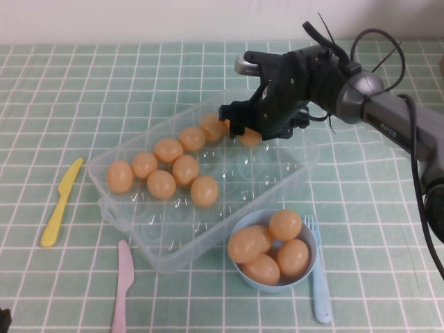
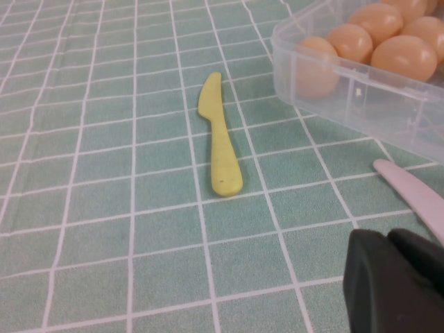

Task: Take an egg out of the egg box
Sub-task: Pick up the egg from the plastic box, then place the egg in the bowl

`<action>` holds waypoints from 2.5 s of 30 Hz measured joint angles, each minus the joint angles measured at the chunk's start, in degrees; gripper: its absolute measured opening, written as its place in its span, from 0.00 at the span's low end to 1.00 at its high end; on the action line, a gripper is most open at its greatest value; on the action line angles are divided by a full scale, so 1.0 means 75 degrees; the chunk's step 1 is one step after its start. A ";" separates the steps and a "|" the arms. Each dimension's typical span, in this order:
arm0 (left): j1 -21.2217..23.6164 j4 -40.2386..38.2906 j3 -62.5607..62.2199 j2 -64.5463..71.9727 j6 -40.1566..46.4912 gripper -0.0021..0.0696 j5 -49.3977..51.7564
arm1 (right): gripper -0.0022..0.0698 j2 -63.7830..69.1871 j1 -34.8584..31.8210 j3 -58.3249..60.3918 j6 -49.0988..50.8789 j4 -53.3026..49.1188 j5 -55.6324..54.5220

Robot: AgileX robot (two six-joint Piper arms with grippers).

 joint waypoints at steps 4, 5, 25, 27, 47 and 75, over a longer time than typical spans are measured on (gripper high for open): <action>0.0000 0.0000 0.0000 0.0000 0.0000 0.02 0.0000 | 0.71 0.0000 0.0000 0.0000 0.0000 -0.0029 -0.0018; 0.0000 0.0000 0.0000 0.0000 0.0000 0.02 0.0000 | 0.71 0.0000 0.0000 0.0000 0.0000 -0.0045 -0.0034; 0.0000 0.0000 0.0000 0.0000 0.0000 0.02 0.0000 | 0.52 0.0000 0.0000 -0.0011 -0.0193 -0.0233 -0.0063; 0.0000 0.0000 0.0000 0.0000 0.0000 0.02 0.0000 | 0.52 0.0000 0.0000 -0.0011 -0.0191 -0.0233 -0.0063; 0.0000 0.0000 0.0000 0.0000 0.0000 0.02 0.0000 | 0.52 -0.2153 0.0244 0.0530 -0.1014 0.0077 0.2015; 0.0000 0.0000 0.0000 0.0000 0.0000 0.02 0.0000 | 0.51 -0.6835 0.1404 0.7317 -0.2049 0.0888 0.0862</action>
